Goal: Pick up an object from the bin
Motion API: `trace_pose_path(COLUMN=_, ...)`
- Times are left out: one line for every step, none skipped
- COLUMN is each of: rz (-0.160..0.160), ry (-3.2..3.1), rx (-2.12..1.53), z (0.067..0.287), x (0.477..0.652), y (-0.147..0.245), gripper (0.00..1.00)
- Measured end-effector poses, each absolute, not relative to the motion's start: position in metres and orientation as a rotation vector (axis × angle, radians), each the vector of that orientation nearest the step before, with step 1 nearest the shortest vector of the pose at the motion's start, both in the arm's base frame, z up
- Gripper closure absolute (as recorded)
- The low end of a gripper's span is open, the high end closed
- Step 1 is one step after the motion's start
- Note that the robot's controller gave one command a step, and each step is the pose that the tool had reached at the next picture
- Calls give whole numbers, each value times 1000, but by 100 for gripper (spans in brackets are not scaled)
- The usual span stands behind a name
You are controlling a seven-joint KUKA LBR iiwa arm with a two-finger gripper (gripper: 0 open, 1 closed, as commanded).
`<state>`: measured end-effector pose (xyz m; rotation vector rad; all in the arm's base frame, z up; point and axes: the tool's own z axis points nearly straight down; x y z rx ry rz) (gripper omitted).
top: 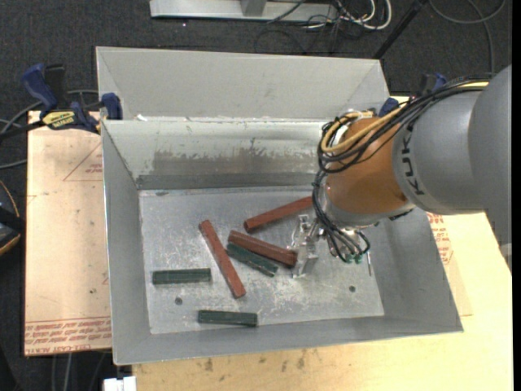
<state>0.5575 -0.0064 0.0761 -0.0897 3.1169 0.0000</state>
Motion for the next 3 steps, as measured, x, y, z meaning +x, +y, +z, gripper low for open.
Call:
trace_pose_path(rz=0, ry=3119, rx=-91, z=77, x=557, y=-6, gripper=100)
trace_pose_path(rz=0, ry=3132, rx=-105, z=117, x=552, y=-12, gripper=100)
trace_pose_path(rz=1, ry=3138, rx=-38, z=217, x=565, y=2, gripper=100)
